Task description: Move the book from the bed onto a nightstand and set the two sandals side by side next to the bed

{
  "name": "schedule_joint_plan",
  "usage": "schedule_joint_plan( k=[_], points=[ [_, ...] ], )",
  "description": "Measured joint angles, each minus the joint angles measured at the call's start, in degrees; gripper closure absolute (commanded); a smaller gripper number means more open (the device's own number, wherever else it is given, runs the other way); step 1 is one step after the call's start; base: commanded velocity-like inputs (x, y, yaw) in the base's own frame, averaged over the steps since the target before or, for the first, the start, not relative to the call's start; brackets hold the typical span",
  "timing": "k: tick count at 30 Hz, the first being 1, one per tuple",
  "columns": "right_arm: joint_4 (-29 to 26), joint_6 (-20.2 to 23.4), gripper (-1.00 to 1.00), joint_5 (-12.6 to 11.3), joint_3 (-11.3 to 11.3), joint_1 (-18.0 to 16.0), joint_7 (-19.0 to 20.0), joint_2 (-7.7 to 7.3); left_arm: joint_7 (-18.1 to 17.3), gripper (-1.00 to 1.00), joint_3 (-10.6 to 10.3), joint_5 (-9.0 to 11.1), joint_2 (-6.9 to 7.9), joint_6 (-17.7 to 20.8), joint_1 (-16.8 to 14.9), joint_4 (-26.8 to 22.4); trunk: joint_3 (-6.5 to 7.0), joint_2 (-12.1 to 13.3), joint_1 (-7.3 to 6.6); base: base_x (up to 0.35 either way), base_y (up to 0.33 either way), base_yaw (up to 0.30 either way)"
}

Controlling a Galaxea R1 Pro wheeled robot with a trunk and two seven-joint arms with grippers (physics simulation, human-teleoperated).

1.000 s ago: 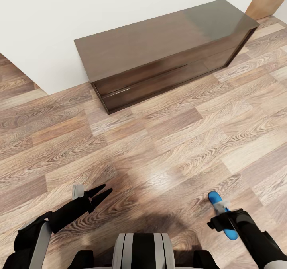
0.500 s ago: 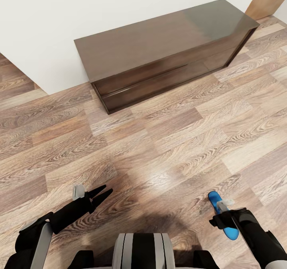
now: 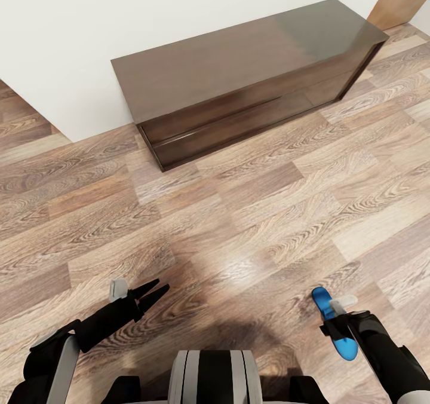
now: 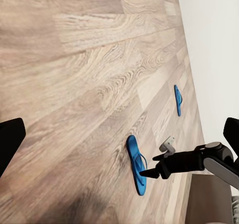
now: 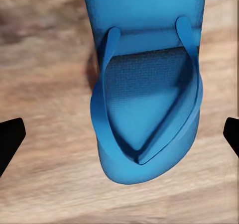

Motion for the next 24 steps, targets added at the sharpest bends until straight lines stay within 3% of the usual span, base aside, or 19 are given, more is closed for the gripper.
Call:
schedule_joint_plan(
  k=[14,24],
  points=[
    [-0.1,-0.2,-1.0,0.1,0.1,0.0,-5.2,0.13,0.1,-1.0,0.0,-0.1,0.0,0.0,0.0,0.0,0.0,0.0,0.0,0.0,0.0,0.0],
    [0.2,-7.6,-1.0,0.1,0.1,0.0,-5.3,0.3,0.1,-1.0,-0.1,-0.2,0.0,-0.1,0.0,1.7,0.0,0.0,0.0,0.0,0.0,0.0]
  ],
)
